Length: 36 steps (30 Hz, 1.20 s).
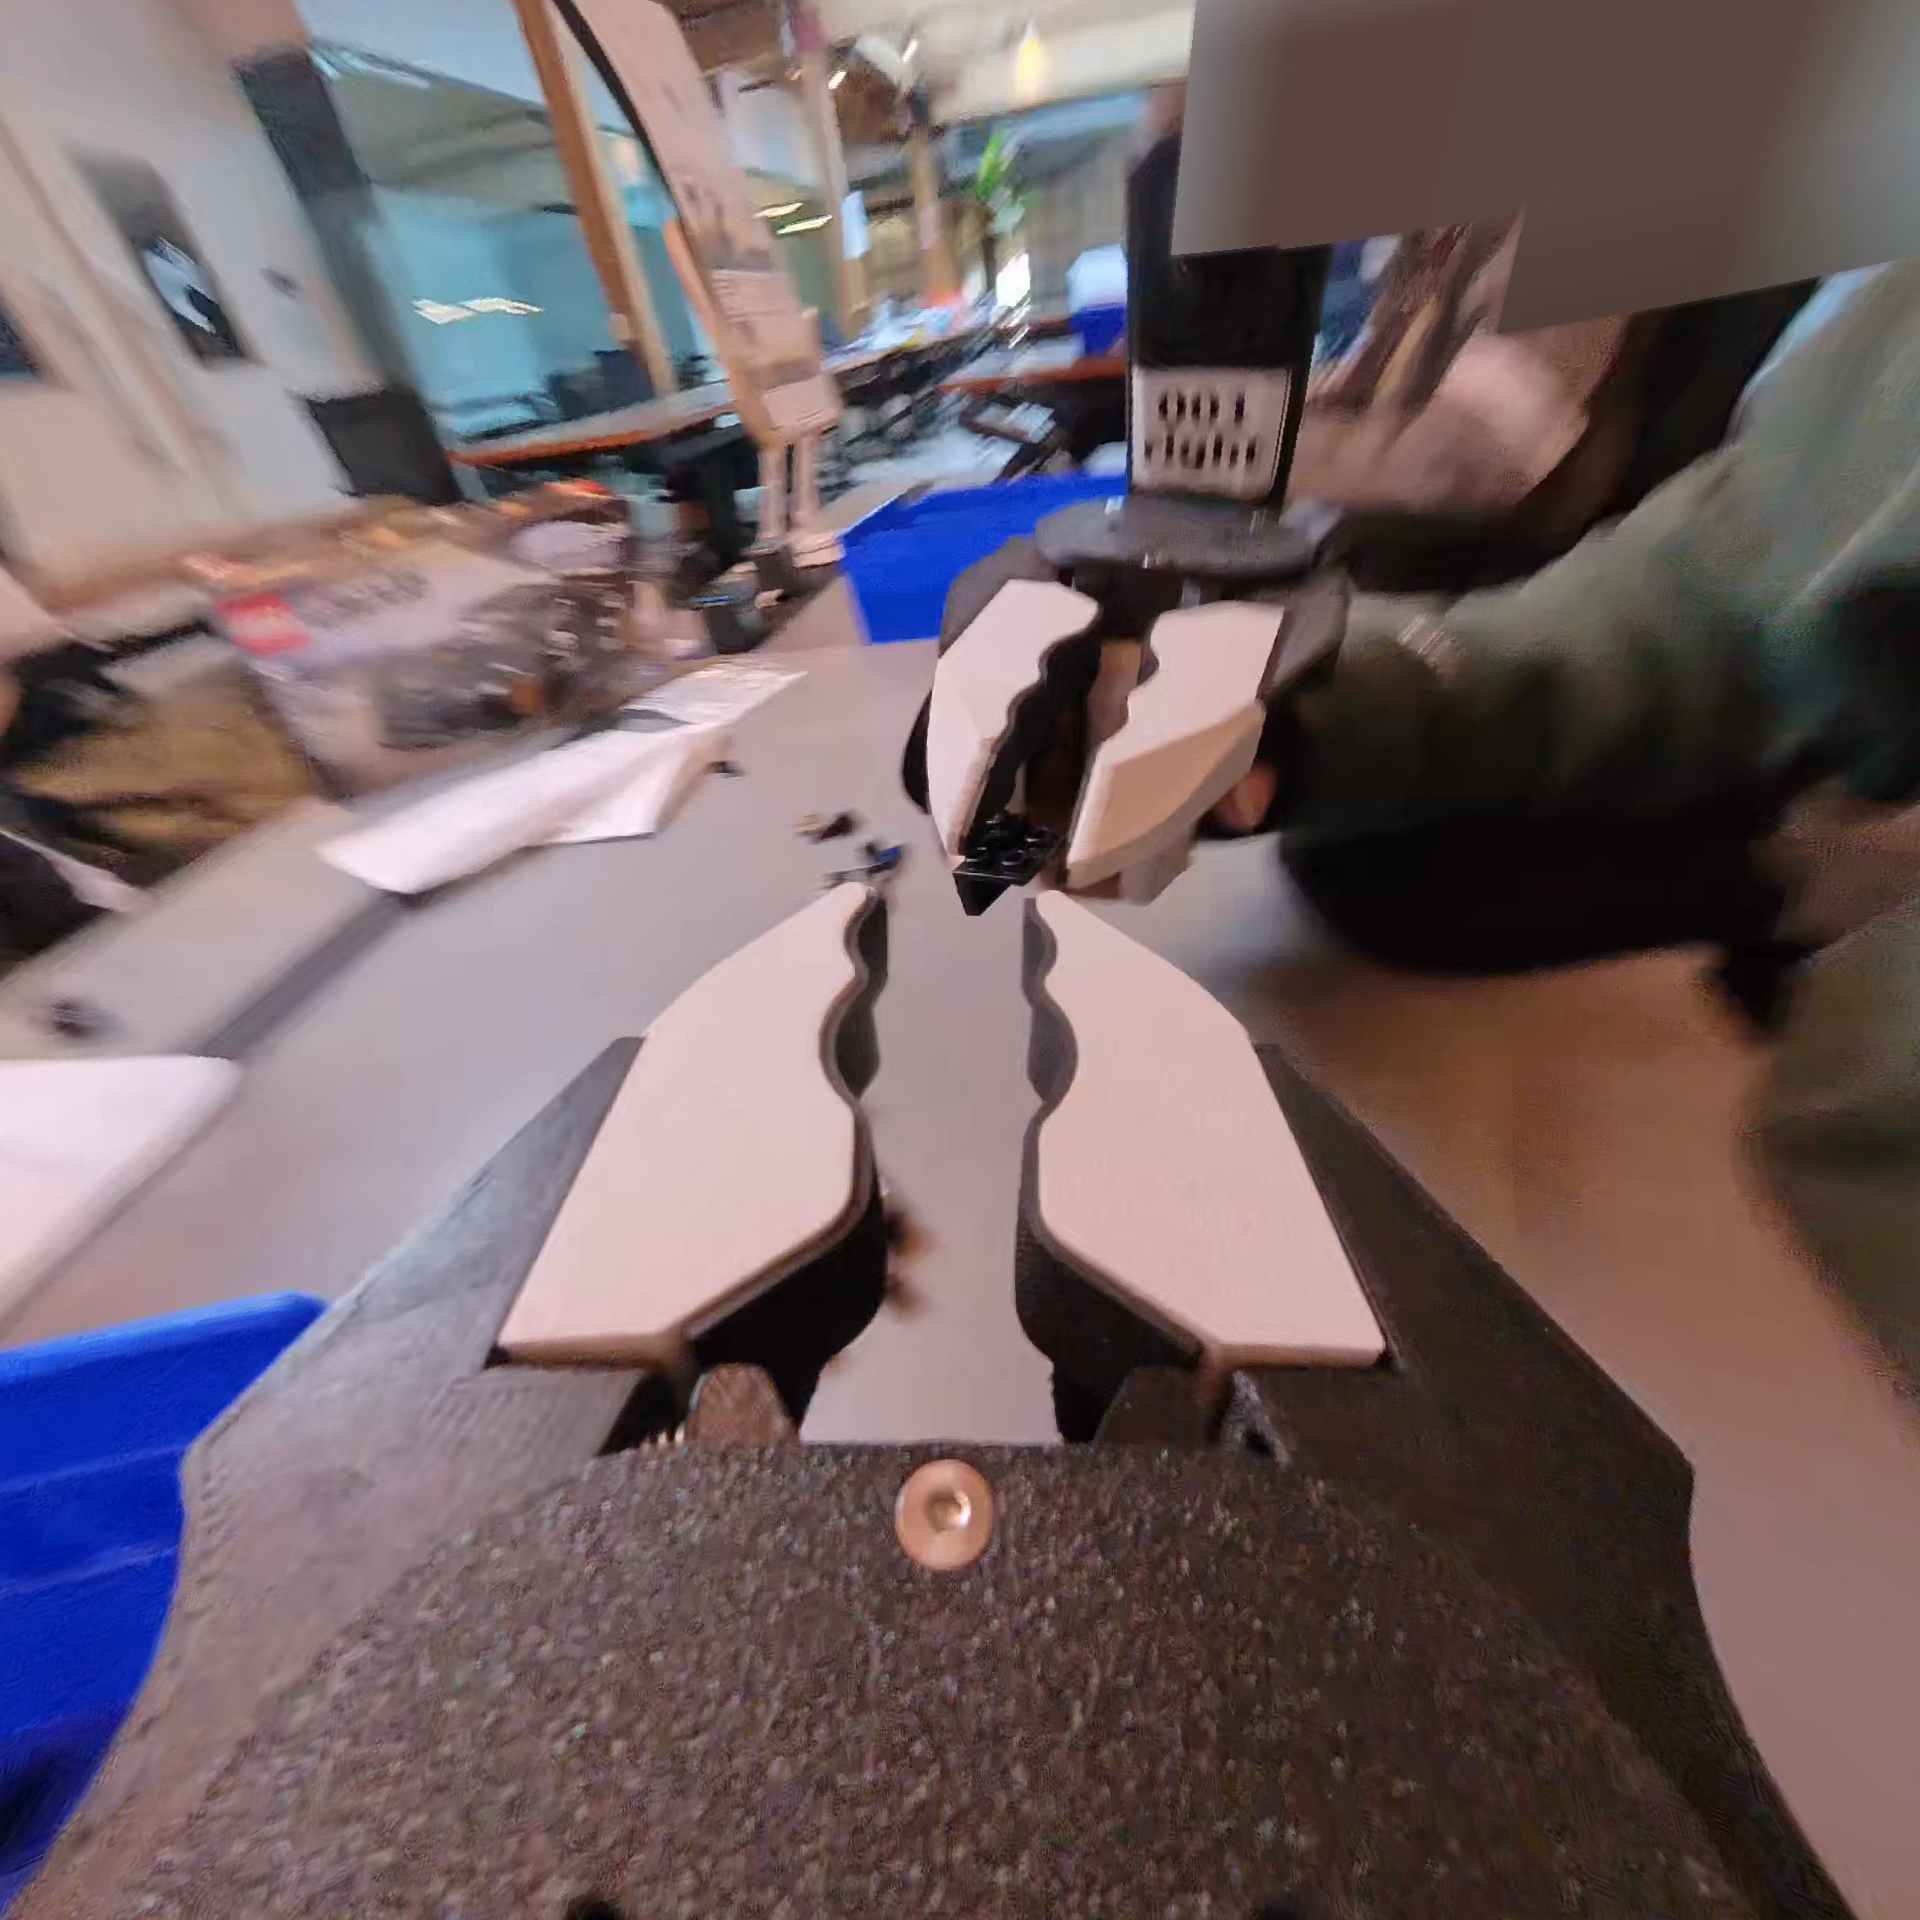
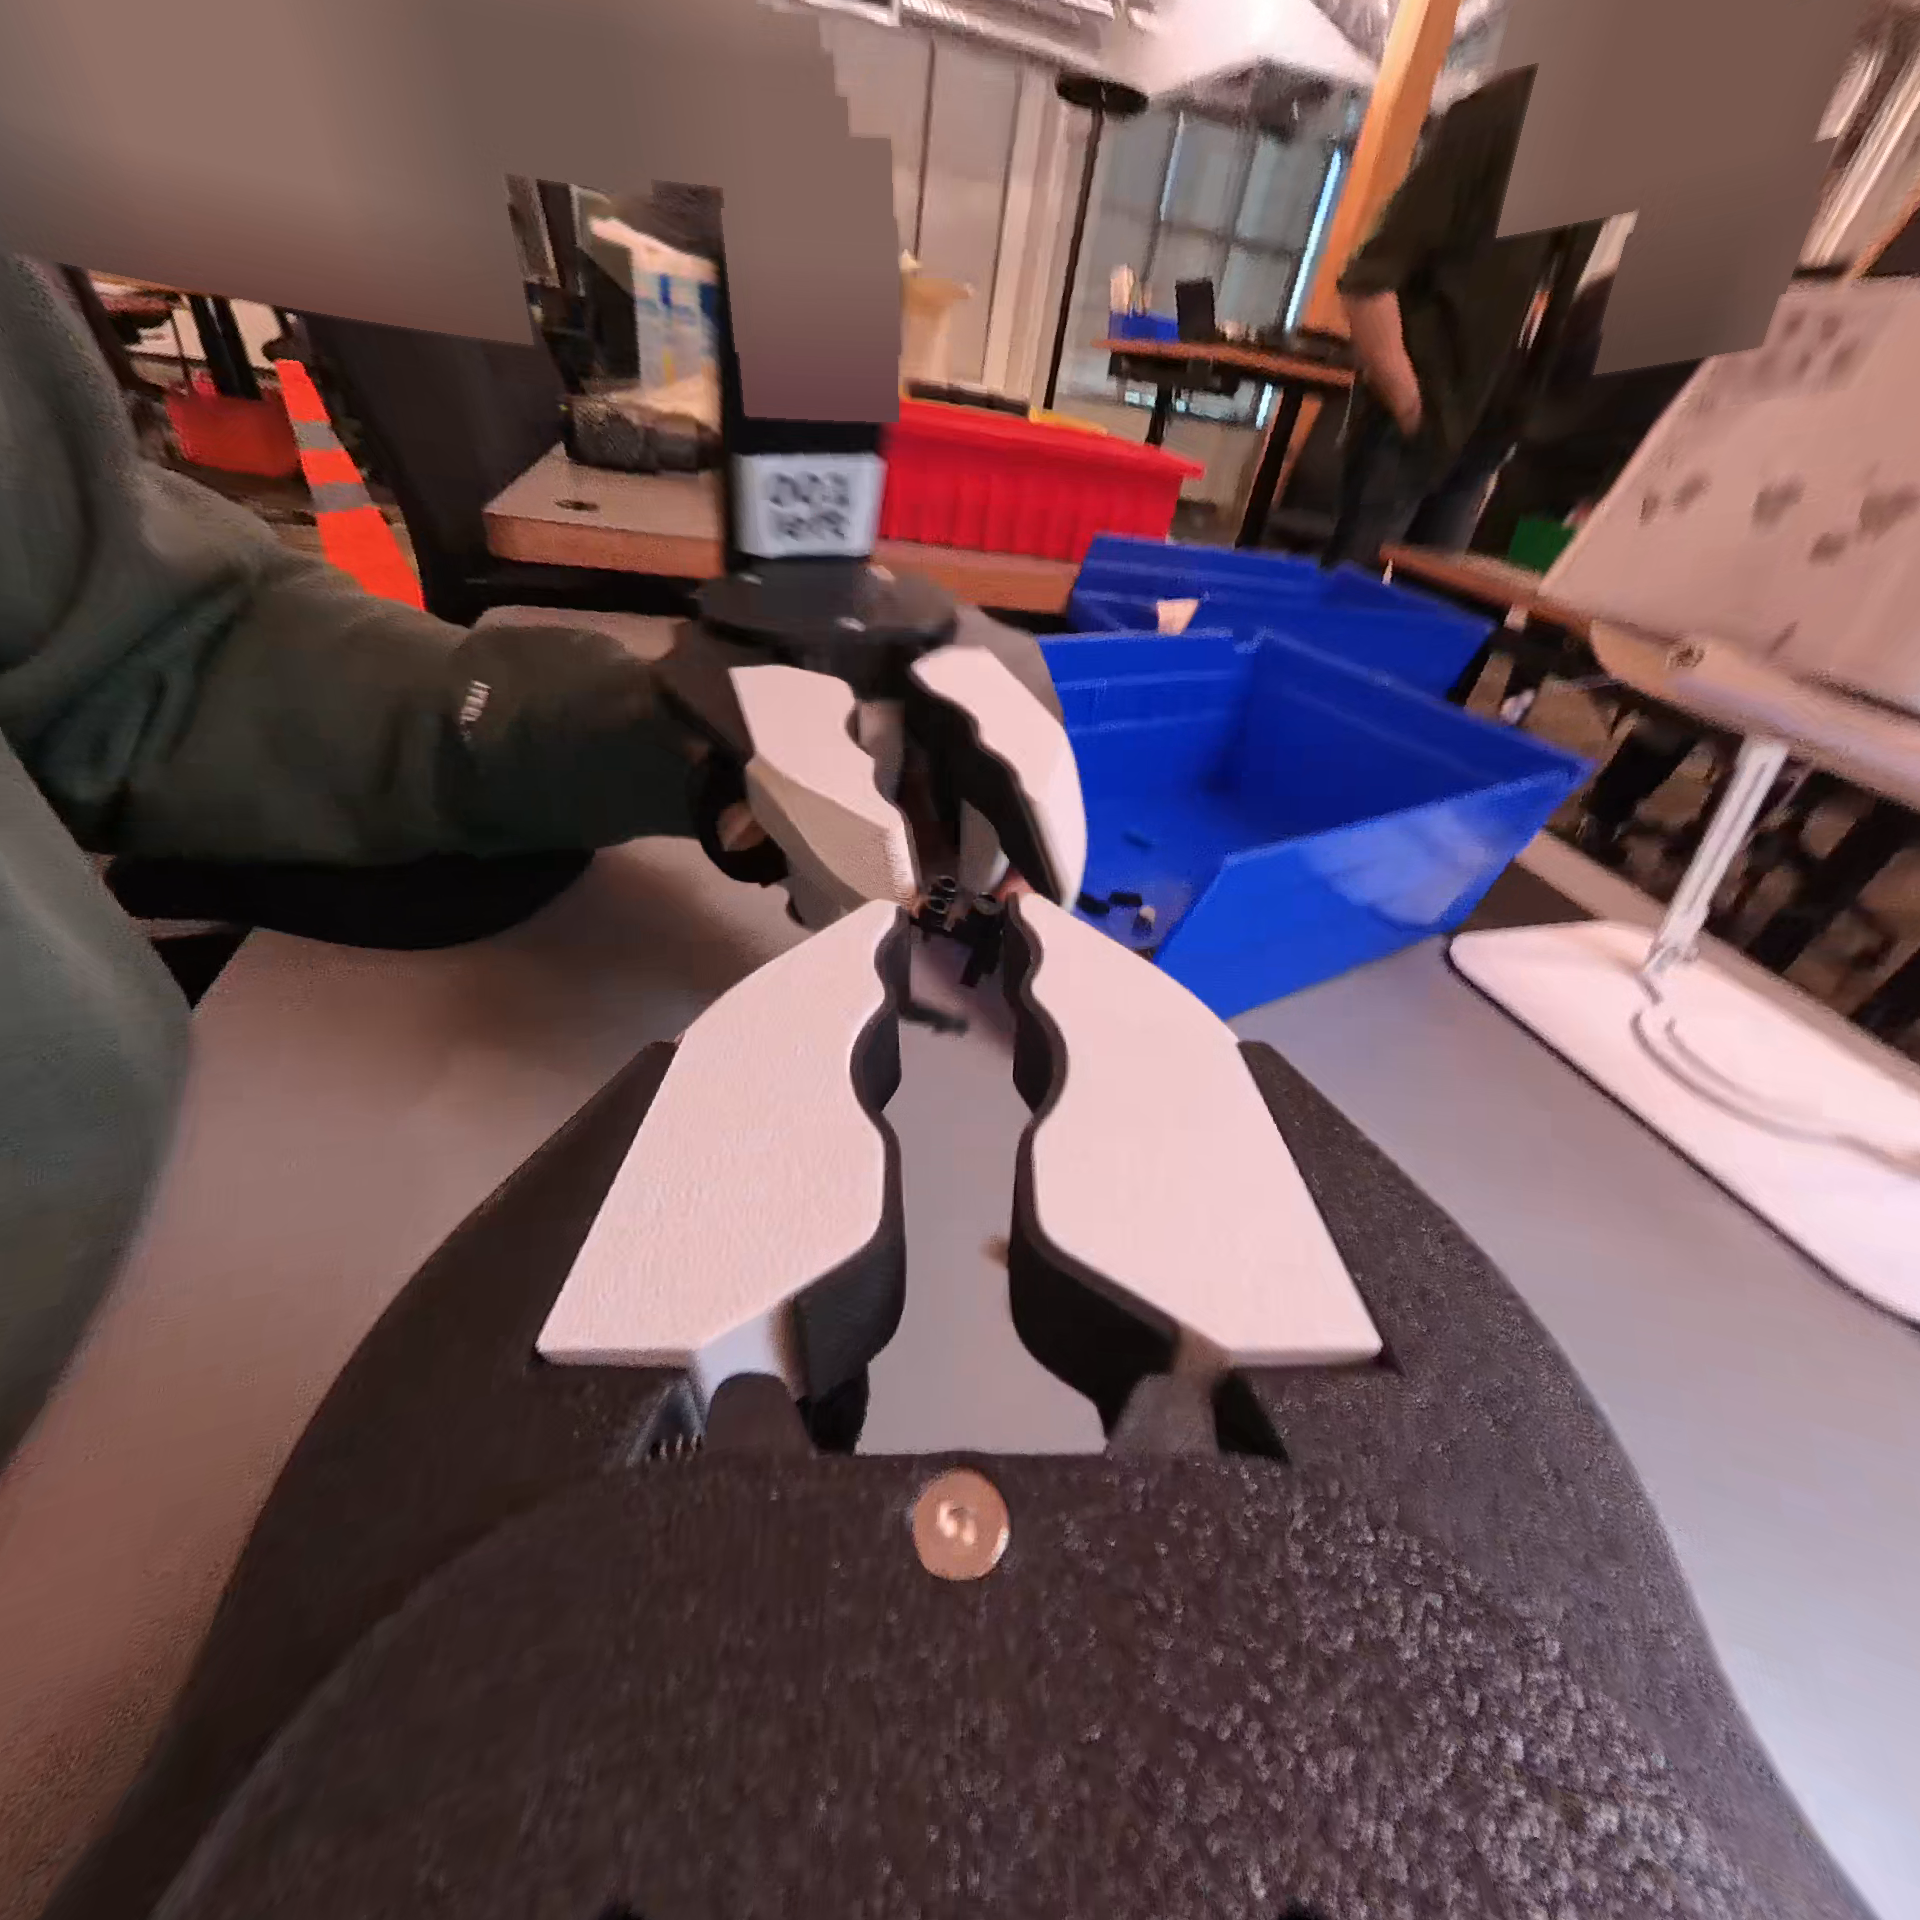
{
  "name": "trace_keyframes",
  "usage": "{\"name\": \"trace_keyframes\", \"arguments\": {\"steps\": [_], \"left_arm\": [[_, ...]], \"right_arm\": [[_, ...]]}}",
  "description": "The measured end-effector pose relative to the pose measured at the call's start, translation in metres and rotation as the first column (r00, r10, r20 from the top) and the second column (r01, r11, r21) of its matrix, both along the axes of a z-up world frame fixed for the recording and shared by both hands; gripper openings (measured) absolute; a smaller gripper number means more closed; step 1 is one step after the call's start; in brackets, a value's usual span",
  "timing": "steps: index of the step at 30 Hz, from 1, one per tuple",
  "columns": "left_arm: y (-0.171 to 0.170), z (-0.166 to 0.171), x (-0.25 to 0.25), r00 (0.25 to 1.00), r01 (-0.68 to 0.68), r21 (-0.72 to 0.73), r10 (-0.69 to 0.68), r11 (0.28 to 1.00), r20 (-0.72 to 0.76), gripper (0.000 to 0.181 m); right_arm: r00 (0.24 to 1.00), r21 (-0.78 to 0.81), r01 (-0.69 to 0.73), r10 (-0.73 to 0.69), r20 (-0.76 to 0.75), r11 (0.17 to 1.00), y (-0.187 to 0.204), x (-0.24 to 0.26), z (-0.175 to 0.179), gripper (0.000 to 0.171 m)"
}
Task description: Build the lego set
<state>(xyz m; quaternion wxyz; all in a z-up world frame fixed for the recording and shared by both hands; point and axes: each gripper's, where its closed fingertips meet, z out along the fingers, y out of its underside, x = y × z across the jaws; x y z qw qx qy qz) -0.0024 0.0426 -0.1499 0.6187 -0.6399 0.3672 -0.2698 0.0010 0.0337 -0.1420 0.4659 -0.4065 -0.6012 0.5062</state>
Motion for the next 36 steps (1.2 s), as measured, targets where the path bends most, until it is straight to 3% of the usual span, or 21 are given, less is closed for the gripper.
{"name": "trace_keyframes", "arguments": {"steps": [2, 6, 12, 19, 25, 28, 32, 36], "left_arm": [[-0.007, 0.005, 0.007, 0.981, 0.123, -0.119, -0.103, 0.985, 0.164, 0.032], [-0.023, 0.018, 0.018, 0.926, 0.275, -0.150, -0.221, 0.950, 0.305, 0.027], [-0.018, 0.012, 0.017, 0.912, 0.302, -0.272, -0.194, 0.914, 0.361, 0.026], [-0.011, 0.006, 0.012, 0.864, 0.377, -0.461, -0.125, 0.803, 0.489, 0.014], [-0.010, 0.006, 0.014, 0.839, 0.417, -0.504, -0.107, 0.757, 0.534, 0.004], [-0.005, 0.005, 0.012, 0.874, 0.346, -0.493, -0.083, 0.798, 0.479, 0.004], [0.009, 0.002, 0.004, 0.938, 0.149, -0.440, 0.014, 0.886, 0.346, 0.004], [0.010, 0.004, 0.005, 0.959, 0.088, -0.410, 0.033, 0.908, 0.280, 0.004]], "right_arm": [[0.999, 0.040, -0.019, 0.021, -0.046, 0.999, -0.007, 0.002, 0.006, 0.017], [0.996, 0.100, -0.045, 0.053, -0.077, 0.994, -0.014, 0.005, 0.009, 0.017], [0.995, 0.309, 0.040, -0.010, -0.099, 0.950, -0.014, 0.004, 0.007, 0.017], [0.985, 0.576, 0.171, -0.131, -0.111, 0.799, -0.004, 0.001, 0.000, 0.017], [0.976, 0.693, 0.216, -0.173, -0.132, 0.688, 0.000, 0.001, -0.004, 0.017], [0.968, 0.675, 0.243, -0.216, -0.126, 0.697, 0.007, -0.001, -0.005, 0.018], [0.965, 0.472, 0.257, -0.248, -0.081, 0.843, 0.018, 0.000, -0.001, 0.015], [0.963, 0.437, 0.263, -0.264, -0.059, 0.860, 0.021, -0.001, -0.002, 0.014]]}}
